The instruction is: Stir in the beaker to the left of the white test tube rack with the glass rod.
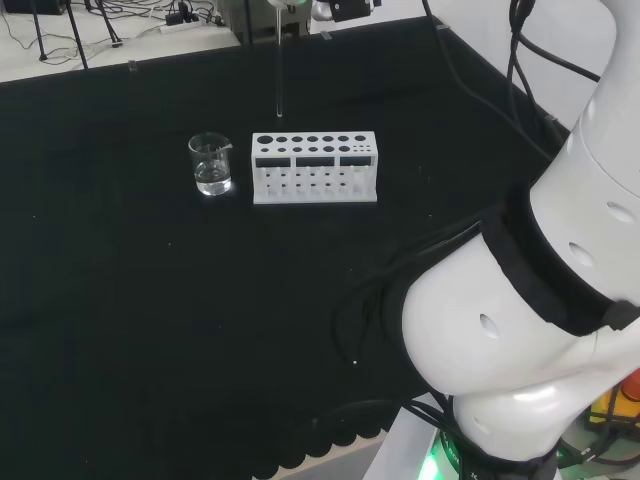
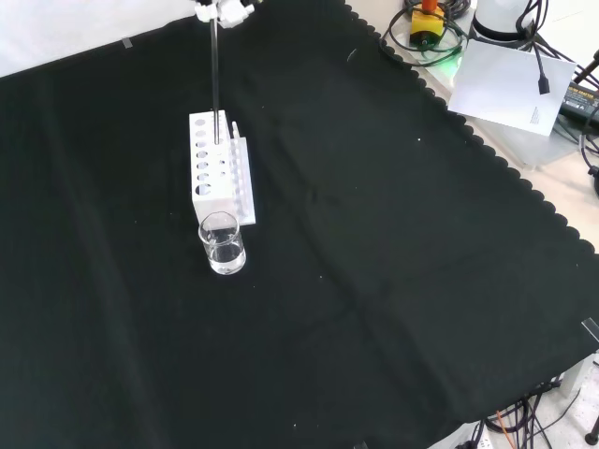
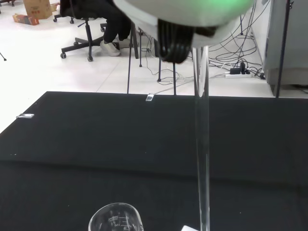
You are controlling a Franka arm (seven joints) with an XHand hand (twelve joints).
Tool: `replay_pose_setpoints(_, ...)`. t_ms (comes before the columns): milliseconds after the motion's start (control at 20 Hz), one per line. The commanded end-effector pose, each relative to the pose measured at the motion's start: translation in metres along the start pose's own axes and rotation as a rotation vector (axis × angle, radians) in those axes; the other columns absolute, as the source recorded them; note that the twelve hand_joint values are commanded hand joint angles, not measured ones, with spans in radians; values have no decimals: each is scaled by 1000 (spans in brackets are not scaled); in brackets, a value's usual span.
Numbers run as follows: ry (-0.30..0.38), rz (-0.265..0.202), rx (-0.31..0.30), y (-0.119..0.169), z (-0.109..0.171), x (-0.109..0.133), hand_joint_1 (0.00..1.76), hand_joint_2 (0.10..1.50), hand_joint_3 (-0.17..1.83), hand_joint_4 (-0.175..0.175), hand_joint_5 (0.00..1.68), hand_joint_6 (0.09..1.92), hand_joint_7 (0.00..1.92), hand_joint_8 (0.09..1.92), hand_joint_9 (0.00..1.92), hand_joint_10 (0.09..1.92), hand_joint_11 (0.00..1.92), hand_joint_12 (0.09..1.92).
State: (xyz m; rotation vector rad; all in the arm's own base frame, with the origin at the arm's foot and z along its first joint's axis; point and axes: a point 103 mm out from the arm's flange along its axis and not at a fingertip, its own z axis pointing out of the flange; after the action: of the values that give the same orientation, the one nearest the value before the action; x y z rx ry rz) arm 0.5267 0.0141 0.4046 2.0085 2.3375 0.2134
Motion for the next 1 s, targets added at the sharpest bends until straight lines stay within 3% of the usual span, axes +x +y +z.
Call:
replay_pose_setpoints(50,6,-12,0,2,0,4,1317,705,631,-175,1185,533,1252,980,1635,810,1382,1066)
replay_pose_setpoints(650,12,-84,-21,26,-19,35,1317,705,629,-175,1189,525,1253,976,1640,806,1384,1065)
replay_pose_setpoints(1000,54,-131,-16,38,-11,54,1317,705,627,-175,1192,520,1254,974,1641,803,1386,1065)
